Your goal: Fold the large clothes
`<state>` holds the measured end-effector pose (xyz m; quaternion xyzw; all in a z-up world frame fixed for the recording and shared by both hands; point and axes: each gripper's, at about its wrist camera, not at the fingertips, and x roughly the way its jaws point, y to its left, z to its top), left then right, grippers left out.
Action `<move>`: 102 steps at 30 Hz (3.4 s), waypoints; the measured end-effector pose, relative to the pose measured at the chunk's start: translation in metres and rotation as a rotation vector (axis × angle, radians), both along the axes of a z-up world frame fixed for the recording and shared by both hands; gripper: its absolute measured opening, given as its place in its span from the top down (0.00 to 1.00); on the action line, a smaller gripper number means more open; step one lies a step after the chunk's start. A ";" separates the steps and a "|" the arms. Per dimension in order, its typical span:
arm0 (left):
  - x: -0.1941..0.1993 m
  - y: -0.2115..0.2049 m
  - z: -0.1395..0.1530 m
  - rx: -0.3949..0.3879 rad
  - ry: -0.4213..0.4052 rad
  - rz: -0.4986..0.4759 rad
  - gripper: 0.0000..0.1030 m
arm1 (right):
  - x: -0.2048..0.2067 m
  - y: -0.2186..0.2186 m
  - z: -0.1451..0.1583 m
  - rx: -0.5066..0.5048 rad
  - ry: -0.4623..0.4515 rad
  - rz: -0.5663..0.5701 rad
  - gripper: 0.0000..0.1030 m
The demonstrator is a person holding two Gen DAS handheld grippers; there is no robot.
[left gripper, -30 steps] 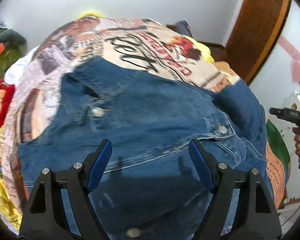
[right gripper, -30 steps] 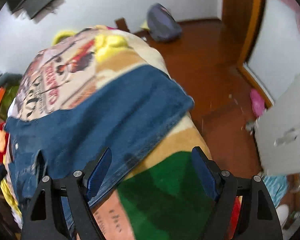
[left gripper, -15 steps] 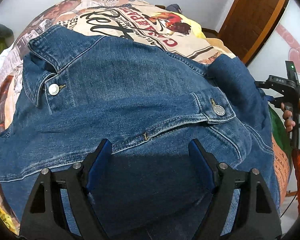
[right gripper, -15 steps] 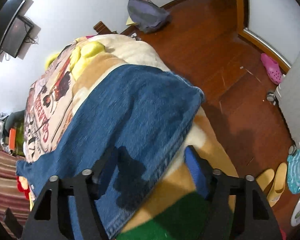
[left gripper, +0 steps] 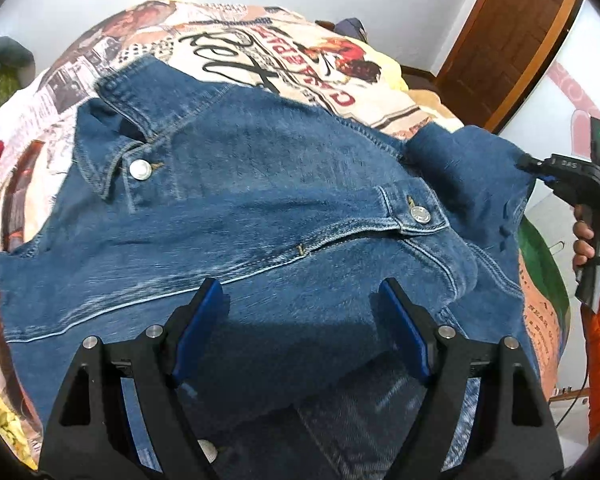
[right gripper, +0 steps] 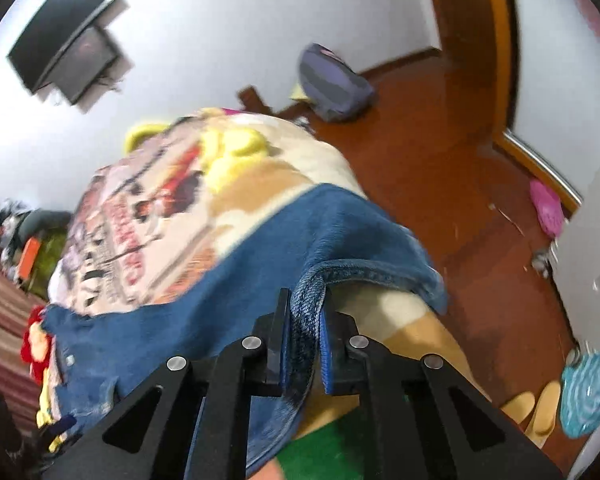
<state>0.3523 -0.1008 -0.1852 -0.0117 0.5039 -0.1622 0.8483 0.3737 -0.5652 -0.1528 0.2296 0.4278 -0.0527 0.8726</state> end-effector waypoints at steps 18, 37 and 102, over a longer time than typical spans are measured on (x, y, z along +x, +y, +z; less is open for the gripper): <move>-0.043 0.053 0.053 -0.054 -0.118 0.050 0.23 | -0.037 0.209 0.124 -0.034 -0.255 0.419 0.91; -0.082 0.079 0.050 0.006 -0.117 0.050 0.23 | -0.086 0.285 -0.005 -0.142 0.132 0.668 0.91; -0.039 0.062 -0.006 0.269 -0.045 0.043 0.33 | -0.079 0.214 -0.027 -0.218 0.178 0.512 0.90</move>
